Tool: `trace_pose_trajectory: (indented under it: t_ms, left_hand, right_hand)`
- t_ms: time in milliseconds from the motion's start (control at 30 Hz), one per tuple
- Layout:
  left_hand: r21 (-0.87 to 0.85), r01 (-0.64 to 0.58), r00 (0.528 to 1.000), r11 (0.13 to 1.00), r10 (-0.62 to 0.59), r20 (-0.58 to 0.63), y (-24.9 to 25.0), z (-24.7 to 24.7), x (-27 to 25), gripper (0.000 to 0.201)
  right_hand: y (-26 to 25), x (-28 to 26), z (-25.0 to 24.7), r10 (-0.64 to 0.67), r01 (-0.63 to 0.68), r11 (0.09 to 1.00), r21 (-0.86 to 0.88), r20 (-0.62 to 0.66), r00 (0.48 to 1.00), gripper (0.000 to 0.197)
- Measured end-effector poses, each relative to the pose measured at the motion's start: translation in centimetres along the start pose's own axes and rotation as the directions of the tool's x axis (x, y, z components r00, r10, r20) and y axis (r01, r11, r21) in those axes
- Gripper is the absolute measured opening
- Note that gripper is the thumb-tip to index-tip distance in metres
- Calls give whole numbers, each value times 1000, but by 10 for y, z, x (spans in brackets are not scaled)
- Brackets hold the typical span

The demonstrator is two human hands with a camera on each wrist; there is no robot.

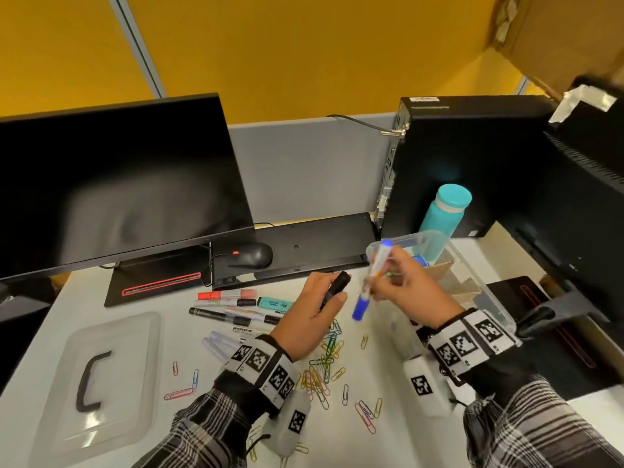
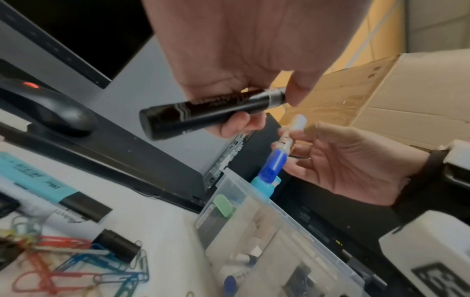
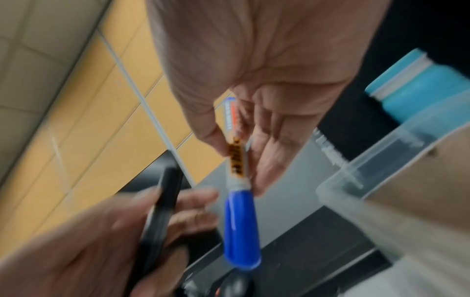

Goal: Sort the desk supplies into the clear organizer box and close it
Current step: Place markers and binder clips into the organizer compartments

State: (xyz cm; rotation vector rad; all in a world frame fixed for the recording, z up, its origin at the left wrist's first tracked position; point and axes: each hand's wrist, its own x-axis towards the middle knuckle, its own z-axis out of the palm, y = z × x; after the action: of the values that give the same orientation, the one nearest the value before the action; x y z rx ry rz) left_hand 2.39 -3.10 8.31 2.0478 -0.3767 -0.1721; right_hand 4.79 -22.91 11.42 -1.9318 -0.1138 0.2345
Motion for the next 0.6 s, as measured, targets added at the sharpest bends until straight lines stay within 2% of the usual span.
trace_pose_trajectory:
  t_ms: [67, 133, 200, 233, 300, 333, 400, 433, 500, 533, 600]
  left_hand:
    - [-18, 34, 999, 999, -34, -21, -7, -2, -4, 25]
    - [-2, 65, 998, 998, -65, -21, -17, -6, -11, 26]
    - [17, 84, 996, 996, -83, -27, -25, -11, -18, 24]
    - [32, 86, 996, 996, -84, -37, -29, -14, -21, 21]
    - [70, 101, 994, 992, -98, -53, -37, -19, -26, 14]
    - [84, 116, 992, 990, -112, -61, -40, -21, -27, 12]
    - [120, 142, 988, 983, -134, -78, -44, -25, -30, 11]
    - [142, 157, 986, 977, -147, -82, -46, -26, -31, 14]
    - [172, 173, 984, 970, -161, -83, -48, -28, -32, 20]
    - [174, 170, 984, 970, -158, -84, -50, -29, -32, 21]
    - [156, 167, 983, 974, -153, -97, -56, -29, -33, 25]
  right_hand:
    - [11, 9, -22, 85, -78, 996, 40, -257, 963, 37]
    - [19, 13, -44, 162, -149, 987, 64, -455, 876, 46]
    - [23, 11, -58, 160, -211, 977, -31, -549, 821, 49]
    - [25, 10, -61, 117, -225, 966, -126, -561, 819, 45]
    - [29, 12, -59, 21, -222, 910, -350, -495, 869, 29]
    - [32, 13, -57, 8, -227, 847, -481, -415, 910, 21]
    - [41, 16, -50, 111, -230, 678, -698, -212, 971, 19]
    - [47, 15, -47, 200, -227, 636, -737, -127, 972, 24]
    - [62, 12, -46, 322, -238, 660, -713, -19, 947, 38]
    - [68, 11, -46, 320, -233, 676, -699, -6, 947, 43]
    - [80, 8, -49, 265, -246, 665, -705, -84, 960, 43]
